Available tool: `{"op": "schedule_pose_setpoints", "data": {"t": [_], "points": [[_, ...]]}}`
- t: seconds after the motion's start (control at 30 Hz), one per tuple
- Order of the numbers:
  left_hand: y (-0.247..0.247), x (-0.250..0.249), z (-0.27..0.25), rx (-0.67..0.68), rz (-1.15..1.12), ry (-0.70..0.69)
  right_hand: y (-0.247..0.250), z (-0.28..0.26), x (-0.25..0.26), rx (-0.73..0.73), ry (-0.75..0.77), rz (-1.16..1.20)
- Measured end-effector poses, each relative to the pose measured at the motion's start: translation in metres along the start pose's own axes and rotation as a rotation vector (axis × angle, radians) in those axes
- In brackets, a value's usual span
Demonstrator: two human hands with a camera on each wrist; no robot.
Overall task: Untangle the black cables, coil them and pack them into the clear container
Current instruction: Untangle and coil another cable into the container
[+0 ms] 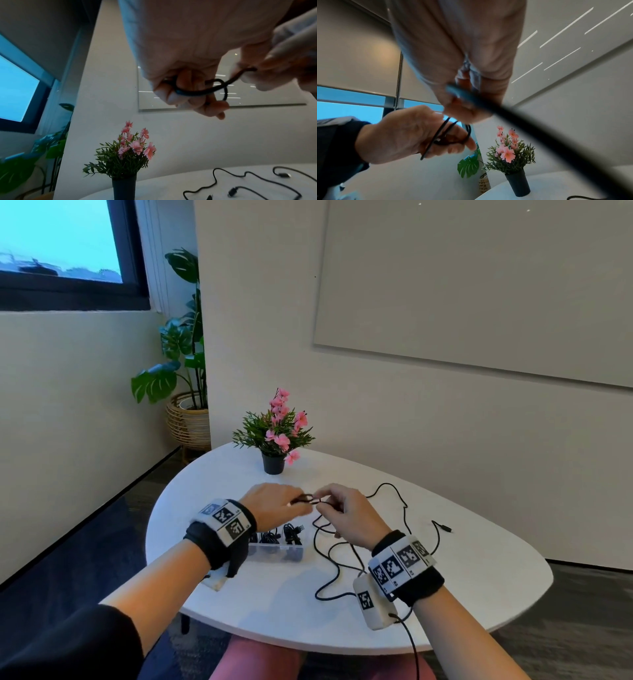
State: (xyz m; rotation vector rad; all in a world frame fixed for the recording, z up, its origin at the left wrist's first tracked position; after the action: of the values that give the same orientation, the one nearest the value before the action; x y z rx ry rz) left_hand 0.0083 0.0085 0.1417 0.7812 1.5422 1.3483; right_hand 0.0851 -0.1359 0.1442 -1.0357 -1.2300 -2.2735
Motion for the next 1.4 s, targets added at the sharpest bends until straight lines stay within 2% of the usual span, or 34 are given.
{"op": "schedule_pose_setpoints", "data": {"t": [0.1, 0.17, 0.33, 0.43, 0.5, 0.6, 0.7, 0.83, 0.9, 0.97, 1.1, 1.23, 1.4], "points": [[-0.008, 0.001, -0.002, 0.106, 0.162, -0.021, 0.002, -0.001, -0.005, -0.036, -0.002, 0.025], [-0.007, 0.000, -0.005, 0.164, 0.056, -0.012, 0.002, -0.002, -0.012, -0.039, -0.018, 0.019], [-0.009, 0.004, -0.005, 0.368, -0.816, 0.008, 0.011, -0.001, -0.019, -0.091, 0.015, -0.023], [0.001, 0.008, -0.007, 0.358, -1.484, 0.120, 0.025, -0.003, -0.021, -0.167, 0.039, -0.032], [0.008, 0.014, -0.005, 0.295, -1.724, 0.164, 0.031, -0.007, -0.019, -0.226, 0.059, 0.044], [0.011, 0.018, -0.002, 0.207, -1.887, 0.216, 0.028, -0.012, -0.017, -0.273, 0.071, 0.130], [0.014, 0.015, 0.002, 0.109, -1.987, 0.243, 0.011, -0.012, -0.019, -0.163, 0.059, 0.069], [0.020, 0.009, 0.005, 0.070, -2.071, 0.242, -0.012, -0.016, -0.009, 0.113, 0.034, 0.008], [0.018, 0.008, 0.006, 0.069, -2.088, 0.310, -0.020, -0.017, -0.002, 0.209, 0.029, 0.014], [0.015, 0.008, 0.004, 0.058, -2.010, 0.377, -0.022, -0.017, 0.004, 0.250, 0.051, 0.000], [0.010, 0.007, 0.002, 0.031, -1.737, 0.387, -0.014, -0.011, 0.005, 0.195, 0.049, -0.053], [0.011, 0.004, -0.004, 0.084, -1.771, 0.318, -0.010, -0.010, -0.007, 0.125, 0.041, -0.083], [0.019, -0.002, -0.009, 0.212, -1.743, 0.159, -0.014, -0.014, -0.013, 0.061, 0.022, -0.078]]}}
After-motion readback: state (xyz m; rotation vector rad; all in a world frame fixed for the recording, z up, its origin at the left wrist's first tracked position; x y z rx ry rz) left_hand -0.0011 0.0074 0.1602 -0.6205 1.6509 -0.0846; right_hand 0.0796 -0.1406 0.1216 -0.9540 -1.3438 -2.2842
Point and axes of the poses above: each hand's wrist, its own z-axis towards the middle knuckle, its own y-axis out of the back of the hand, x = y × z, the point moved 3 cm from there along z, towards the middle knuckle, and after that the axes turned 11 degrees about y, right-handed, at the moved point
